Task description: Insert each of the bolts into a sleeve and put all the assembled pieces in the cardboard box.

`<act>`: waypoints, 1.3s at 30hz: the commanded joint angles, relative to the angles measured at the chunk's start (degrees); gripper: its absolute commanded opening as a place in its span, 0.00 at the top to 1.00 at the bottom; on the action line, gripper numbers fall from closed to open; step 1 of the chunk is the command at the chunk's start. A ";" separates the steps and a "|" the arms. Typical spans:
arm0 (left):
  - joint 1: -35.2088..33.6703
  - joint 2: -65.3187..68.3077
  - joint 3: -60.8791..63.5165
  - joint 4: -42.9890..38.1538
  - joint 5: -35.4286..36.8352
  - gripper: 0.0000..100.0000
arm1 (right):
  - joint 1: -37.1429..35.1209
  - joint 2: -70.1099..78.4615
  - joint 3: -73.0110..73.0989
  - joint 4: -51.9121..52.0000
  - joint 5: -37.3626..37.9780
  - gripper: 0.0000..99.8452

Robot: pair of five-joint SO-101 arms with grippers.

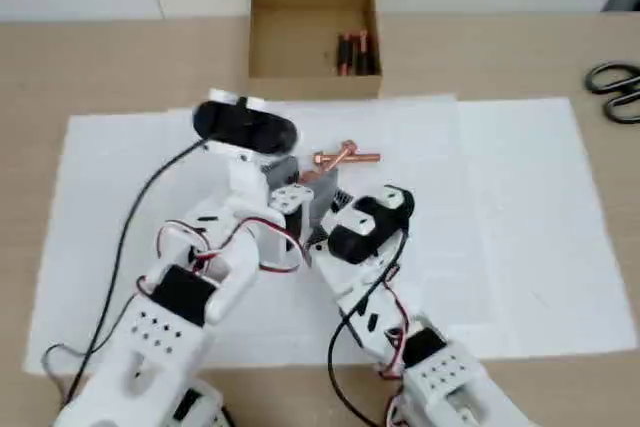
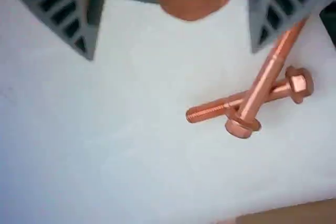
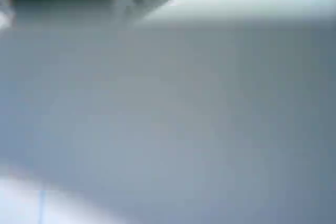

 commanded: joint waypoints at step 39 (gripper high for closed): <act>-33.76 -18.37 26.33 -11.78 0.44 0.81 | 18.59 11.56 -41.41 37.41 0.18 1.00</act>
